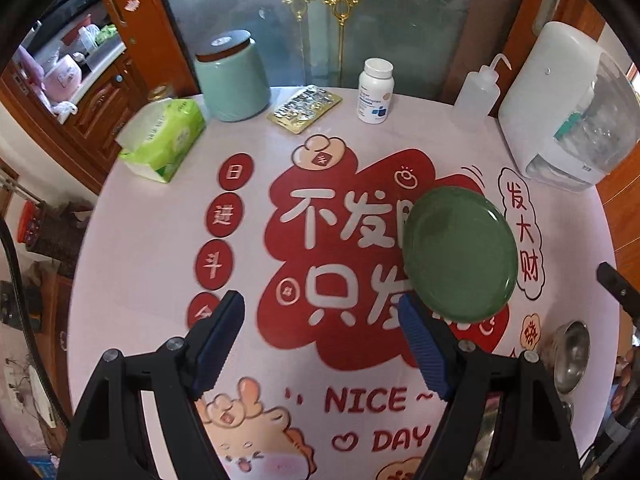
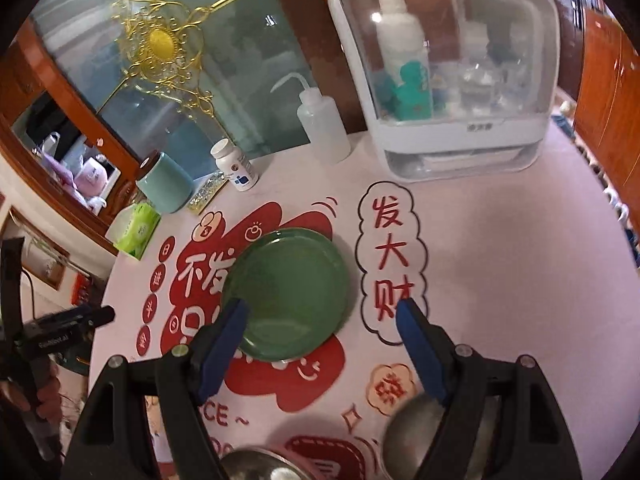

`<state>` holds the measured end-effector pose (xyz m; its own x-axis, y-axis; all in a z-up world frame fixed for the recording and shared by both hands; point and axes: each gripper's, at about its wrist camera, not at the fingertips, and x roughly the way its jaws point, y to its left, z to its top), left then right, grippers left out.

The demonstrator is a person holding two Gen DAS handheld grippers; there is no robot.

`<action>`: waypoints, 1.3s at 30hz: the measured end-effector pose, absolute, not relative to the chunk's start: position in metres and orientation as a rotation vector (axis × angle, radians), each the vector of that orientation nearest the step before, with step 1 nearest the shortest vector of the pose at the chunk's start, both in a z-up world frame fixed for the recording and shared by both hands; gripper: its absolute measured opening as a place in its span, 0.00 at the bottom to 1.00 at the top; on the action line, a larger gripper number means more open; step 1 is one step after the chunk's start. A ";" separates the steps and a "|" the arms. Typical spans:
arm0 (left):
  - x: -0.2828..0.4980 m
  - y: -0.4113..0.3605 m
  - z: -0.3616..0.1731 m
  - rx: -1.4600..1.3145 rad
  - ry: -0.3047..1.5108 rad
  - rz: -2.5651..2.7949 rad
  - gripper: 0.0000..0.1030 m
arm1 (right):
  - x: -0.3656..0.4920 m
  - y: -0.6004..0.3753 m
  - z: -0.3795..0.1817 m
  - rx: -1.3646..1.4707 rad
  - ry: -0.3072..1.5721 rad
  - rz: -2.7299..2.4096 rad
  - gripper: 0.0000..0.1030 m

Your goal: Organize plates and bowls

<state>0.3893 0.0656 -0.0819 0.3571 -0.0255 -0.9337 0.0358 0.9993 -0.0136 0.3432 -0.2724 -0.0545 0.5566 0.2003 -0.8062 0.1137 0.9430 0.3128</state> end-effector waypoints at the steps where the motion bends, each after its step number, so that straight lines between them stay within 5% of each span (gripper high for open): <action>1: 0.392 0.064 -0.085 0.002 1.205 -0.051 0.76 | 0.346 -0.272 -0.058 0.354 0.988 0.054 0.75; 28: 0.429 0.013 -0.180 -0.151 1.204 -0.313 0.70 | 0.379 -0.293 -0.159 0.752 1.096 0.135 0.74; 39: 0.437 0.017 -0.201 -0.241 1.214 -0.313 0.47 | 0.382 -0.296 -0.172 0.767 1.107 0.137 0.41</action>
<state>0.4370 0.0171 -0.2008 0.3154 -0.3618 -0.8773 0.1074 0.9321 -0.3458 0.3822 -0.2957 -0.1715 0.4670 0.4626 -0.7536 0.2647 0.7400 0.6183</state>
